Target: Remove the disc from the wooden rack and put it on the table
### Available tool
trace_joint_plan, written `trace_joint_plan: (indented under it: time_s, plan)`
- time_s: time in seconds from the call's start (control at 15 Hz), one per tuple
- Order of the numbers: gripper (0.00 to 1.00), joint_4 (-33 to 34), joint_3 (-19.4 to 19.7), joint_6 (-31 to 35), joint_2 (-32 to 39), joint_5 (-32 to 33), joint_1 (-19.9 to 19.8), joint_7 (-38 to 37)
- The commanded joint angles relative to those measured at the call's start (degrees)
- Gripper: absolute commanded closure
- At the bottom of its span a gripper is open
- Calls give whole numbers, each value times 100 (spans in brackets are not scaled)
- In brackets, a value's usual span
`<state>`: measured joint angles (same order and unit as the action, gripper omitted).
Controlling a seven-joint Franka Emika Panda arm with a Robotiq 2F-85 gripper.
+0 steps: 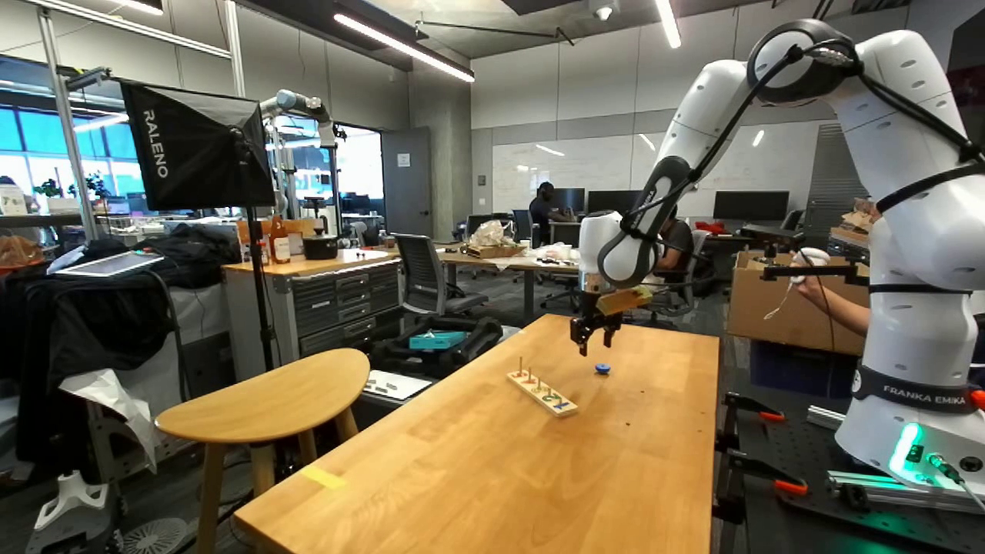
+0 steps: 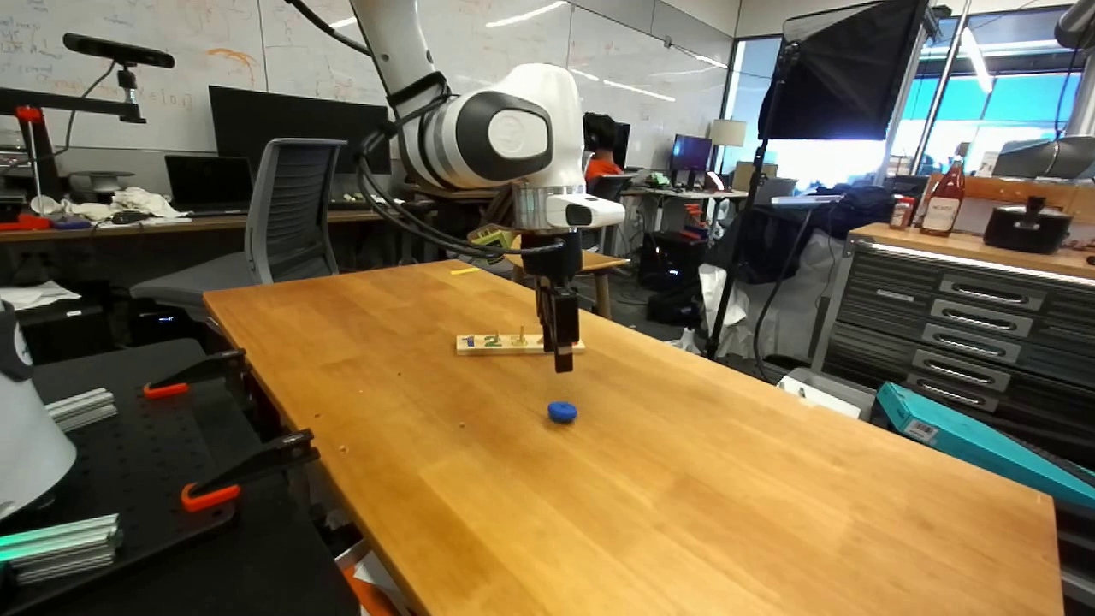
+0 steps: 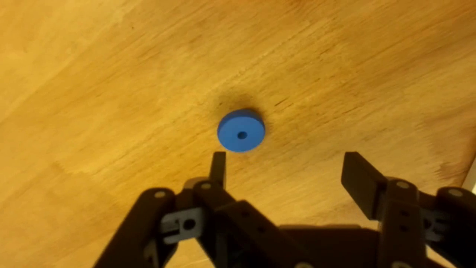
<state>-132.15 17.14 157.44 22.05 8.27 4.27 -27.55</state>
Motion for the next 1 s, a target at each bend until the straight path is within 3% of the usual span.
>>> trace_joint_plan:
  time_s: [0.0,0.27,0.6,0.67,0.93]
  plan:
    - [0,-142,-159,-268,-561,-21,77,161]
    - [0,-257,-650,-999,-1436,-105,-25,654]
    - [0,-150,-1151,-2595,-2331,-121,-126,1224]
    - [0,-28,-1164,-2176,-1889,-14,-171,884]
    - [0,-41,-1227,-2271,-1945,-20,-217,899]
